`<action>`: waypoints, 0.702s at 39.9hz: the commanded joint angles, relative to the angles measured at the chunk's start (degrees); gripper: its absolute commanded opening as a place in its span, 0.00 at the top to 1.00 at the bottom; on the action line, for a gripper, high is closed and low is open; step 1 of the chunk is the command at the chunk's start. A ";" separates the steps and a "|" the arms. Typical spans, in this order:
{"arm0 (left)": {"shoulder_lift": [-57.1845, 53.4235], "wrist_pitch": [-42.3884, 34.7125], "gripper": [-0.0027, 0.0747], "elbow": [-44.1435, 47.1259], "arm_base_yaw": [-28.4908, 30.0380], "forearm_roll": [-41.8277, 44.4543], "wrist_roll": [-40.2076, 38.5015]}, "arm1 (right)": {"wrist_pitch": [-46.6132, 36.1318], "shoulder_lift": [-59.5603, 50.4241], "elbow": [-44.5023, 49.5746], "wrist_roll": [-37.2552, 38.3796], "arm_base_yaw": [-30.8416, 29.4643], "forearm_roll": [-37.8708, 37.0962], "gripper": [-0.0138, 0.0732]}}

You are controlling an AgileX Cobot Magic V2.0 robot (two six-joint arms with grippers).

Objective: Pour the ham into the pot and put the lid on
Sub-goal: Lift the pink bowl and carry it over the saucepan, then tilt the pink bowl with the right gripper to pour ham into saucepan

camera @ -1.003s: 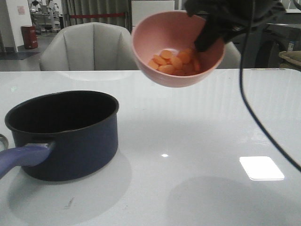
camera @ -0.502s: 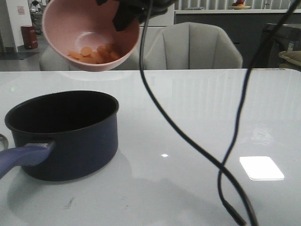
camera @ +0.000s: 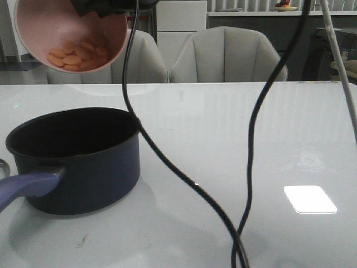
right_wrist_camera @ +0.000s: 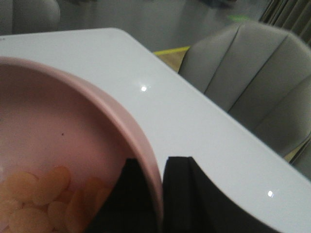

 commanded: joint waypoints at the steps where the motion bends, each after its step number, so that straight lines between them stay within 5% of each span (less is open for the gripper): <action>1: 0.65 -4.35 0.29 -1.51 -0.31 -0.59 -0.08 | -10.87 -2.65 -1.95 -3.05 0.11 -0.59 0.68; 28: 0.65 -3.86 0.29 -1.51 -0.31 -0.72 -0.08 | -51.54 1.09 7.81 -13.28 0.30 -2.49 0.68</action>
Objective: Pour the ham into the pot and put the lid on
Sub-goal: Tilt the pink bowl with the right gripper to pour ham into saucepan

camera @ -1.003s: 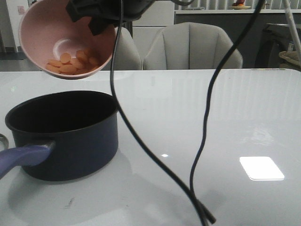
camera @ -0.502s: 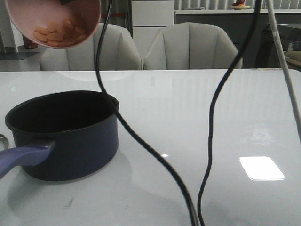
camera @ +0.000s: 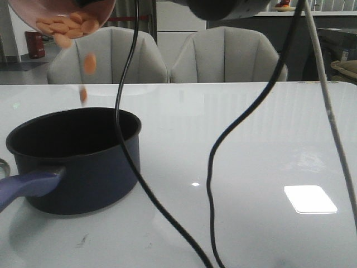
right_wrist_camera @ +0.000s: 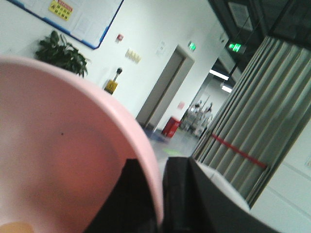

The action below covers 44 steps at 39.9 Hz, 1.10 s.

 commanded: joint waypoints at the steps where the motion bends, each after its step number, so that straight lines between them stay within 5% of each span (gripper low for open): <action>1: 0.65 -4.09 0.29 -1.51 -0.31 -0.84 -0.08 | -11.49 -1.85 -1.45 -2.07 0.07 -2.26 0.68; 29: 0.65 -3.95 0.29 -1.51 -0.31 -1.75 -0.08 | -16.51 -0.26 -1.40 -8.23 0.93 0.21 0.68; 36: 0.65 -3.67 0.29 -1.51 -0.31 -1.75 -0.08 | -7.07 -4.74 -1.40 -4.10 2.38 14.05 0.68; 44: 0.65 -3.67 0.29 -1.51 -0.31 -1.75 -0.08 | 13.45 -13.05 -1.40 -4.12 2.32 19.52 0.68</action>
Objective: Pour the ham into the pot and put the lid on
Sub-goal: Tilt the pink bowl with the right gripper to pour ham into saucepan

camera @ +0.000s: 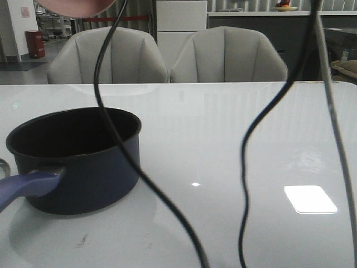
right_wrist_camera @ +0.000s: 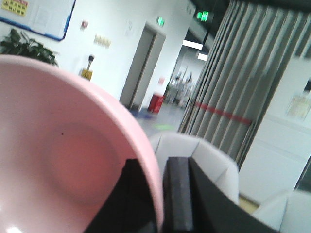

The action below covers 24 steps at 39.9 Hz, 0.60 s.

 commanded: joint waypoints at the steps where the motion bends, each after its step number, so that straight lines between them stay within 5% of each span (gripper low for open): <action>1: 0.65 -4.01 0.29 -1.51 -0.31 -0.59 -0.08 | 8.13 -7.70 -1.52 -0.05 -0.24 1.50 0.68; 14: 0.65 -4.76 0.29 -1.51 -0.31 -0.59 -0.08 | 53.12 -15.87 -1.52 0.18 -5.85 3.10 0.68; 24: 0.65 -4.87 0.29 -1.51 -0.31 -0.59 -0.08 | 71.73 -16.36 -1.52 9.87 -15.57 -1.22 0.68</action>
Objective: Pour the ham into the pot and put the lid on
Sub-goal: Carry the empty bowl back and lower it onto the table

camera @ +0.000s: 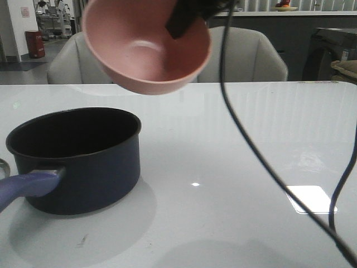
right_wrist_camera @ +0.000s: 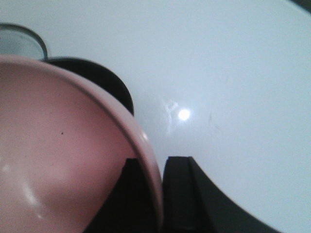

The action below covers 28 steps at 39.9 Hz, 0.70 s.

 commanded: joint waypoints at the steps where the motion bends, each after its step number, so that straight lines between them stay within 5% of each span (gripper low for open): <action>1: 0.65 -4.87 0.29 -1.51 -0.31 -0.57 -0.08 | 3.98 -2.95 -1.65 6.45 -4.61 -3.32 0.68; 10: 0.65 -4.87 0.29 -1.51 -0.31 -0.57 -0.08 | 14.18 -2.15 -1.65 18.39 -12.31 -11.95 0.68; 28: 0.65 -4.87 0.29 -1.51 -0.31 -0.57 -0.08 | 25.59 5.96 -1.65 20.62 -24.76 -11.85 0.68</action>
